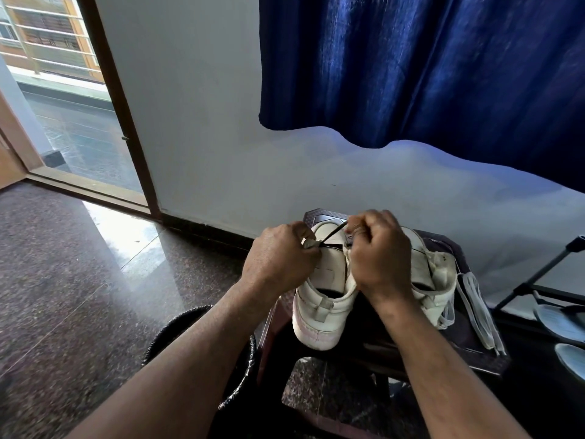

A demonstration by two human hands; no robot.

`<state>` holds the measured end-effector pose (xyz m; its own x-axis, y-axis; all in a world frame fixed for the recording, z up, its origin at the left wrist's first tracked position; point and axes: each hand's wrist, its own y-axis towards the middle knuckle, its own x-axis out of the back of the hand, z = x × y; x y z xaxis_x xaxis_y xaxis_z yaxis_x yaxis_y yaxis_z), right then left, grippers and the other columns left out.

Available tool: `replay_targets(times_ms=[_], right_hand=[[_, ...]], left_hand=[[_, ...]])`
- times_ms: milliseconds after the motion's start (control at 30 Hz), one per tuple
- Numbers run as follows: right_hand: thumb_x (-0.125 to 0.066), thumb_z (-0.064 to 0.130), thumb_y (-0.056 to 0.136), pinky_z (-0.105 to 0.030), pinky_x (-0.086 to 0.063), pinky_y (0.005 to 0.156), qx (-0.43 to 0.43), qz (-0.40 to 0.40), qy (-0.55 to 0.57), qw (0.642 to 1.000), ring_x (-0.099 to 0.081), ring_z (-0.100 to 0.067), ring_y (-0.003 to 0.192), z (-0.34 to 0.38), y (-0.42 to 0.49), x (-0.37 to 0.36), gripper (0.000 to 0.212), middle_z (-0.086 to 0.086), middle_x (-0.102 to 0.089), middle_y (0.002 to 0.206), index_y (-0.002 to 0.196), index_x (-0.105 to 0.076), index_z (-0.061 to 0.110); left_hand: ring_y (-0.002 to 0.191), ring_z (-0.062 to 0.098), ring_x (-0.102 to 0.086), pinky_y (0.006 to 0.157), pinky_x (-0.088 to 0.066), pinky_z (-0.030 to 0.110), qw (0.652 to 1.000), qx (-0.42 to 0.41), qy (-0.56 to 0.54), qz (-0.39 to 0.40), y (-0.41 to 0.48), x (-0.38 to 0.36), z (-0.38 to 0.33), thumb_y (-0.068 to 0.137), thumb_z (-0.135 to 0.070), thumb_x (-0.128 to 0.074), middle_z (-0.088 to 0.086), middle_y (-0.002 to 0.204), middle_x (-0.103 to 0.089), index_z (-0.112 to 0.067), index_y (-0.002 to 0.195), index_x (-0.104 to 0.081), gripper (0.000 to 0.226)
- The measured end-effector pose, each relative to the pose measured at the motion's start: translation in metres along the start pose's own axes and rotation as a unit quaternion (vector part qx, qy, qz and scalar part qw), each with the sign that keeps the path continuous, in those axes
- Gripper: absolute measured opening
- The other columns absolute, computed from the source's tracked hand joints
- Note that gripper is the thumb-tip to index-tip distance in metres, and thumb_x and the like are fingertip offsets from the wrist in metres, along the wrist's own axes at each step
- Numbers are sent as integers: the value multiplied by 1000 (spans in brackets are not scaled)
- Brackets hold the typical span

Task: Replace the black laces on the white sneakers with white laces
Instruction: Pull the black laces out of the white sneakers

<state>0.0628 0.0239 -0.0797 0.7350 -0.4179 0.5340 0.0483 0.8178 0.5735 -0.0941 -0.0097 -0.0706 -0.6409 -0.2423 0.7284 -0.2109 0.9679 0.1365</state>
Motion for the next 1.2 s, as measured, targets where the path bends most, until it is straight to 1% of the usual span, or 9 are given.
replay_targets(times_ms=[67,200,267,367,433,533,800,933,1200], right_hand=[[-56,26,101,-33,-48,77,-99,-36,145,984,-64,-17,82,2,3,2,23,1,-67,95,80,-65,25],[-49,13,107,-29,-46,65,-264,29,442,857,-56,-15,65,17,1,2,25,-4,-76,84,84,-57,18],[-51,16,106,-35,-46,68,-238,31,370,897,-56,-17,65,17,-2,0,21,1,-71,72,86,-57,19],[-58,24,103,-35,-38,66,-70,28,81,994,-64,-25,75,11,-1,1,3,5,-70,77,103,-59,21],[-60,23,100,-35,-38,67,22,59,-64,996,-66,-33,89,10,-2,2,13,-5,-74,91,112,-63,18],[-61,34,96,-39,-52,82,18,164,-207,964,-61,-35,104,7,-2,-2,20,-9,-70,103,102,-75,20],[-52,26,107,-27,-32,74,-83,-11,85,993,-55,-20,84,3,6,5,26,-5,-62,92,83,-60,18],[-62,37,101,-29,-34,75,-83,-10,29,996,-51,-19,80,5,1,4,26,-2,-54,94,83,-57,19],[-70,16,86,-51,-53,81,-22,-32,-94,995,-60,-37,101,6,-10,-1,20,-9,-55,118,102,-58,15]], left_hand=[[88,18,-66,78,-56,31,1000,2,3,3,1,0,0,81,-33,-66,-8,88,-72,-32,100,-73,21],[84,15,-67,75,-57,30,1000,10,-3,6,0,-1,0,80,-33,-65,-10,83,-70,-33,94,-72,16],[85,16,-66,75,-57,31,1000,12,-1,7,-1,0,-1,79,-33,-65,-9,83,-71,-33,95,-73,17],[85,19,-67,76,-58,35,1000,10,1,4,-1,0,-1,79,-35,-64,-7,83,-72,-31,95,-73,18],[85,20,-67,77,-58,36,1000,8,1,5,-1,0,-1,81,-37,-65,-6,83,-72,-30,95,-74,18],[88,21,-68,79,-58,36,1000,8,0,4,-1,0,-1,82,-41,-65,-5,86,-73,-31,97,-74,20],[87,18,-67,78,-58,34,1000,12,1,7,-1,1,-2,80,-34,-65,-7,85,-72,-30,98,-74,21],[94,19,-67,81,-55,32,1000,-6,10,9,-1,0,-2,81,-33,-65,-8,94,-73,-35,103,-74,24],[114,20,-61,97,-47,29,993,-101,55,19,18,-9,-19,87,-25,-68,-4,120,-64,-32,120,-75,34]])
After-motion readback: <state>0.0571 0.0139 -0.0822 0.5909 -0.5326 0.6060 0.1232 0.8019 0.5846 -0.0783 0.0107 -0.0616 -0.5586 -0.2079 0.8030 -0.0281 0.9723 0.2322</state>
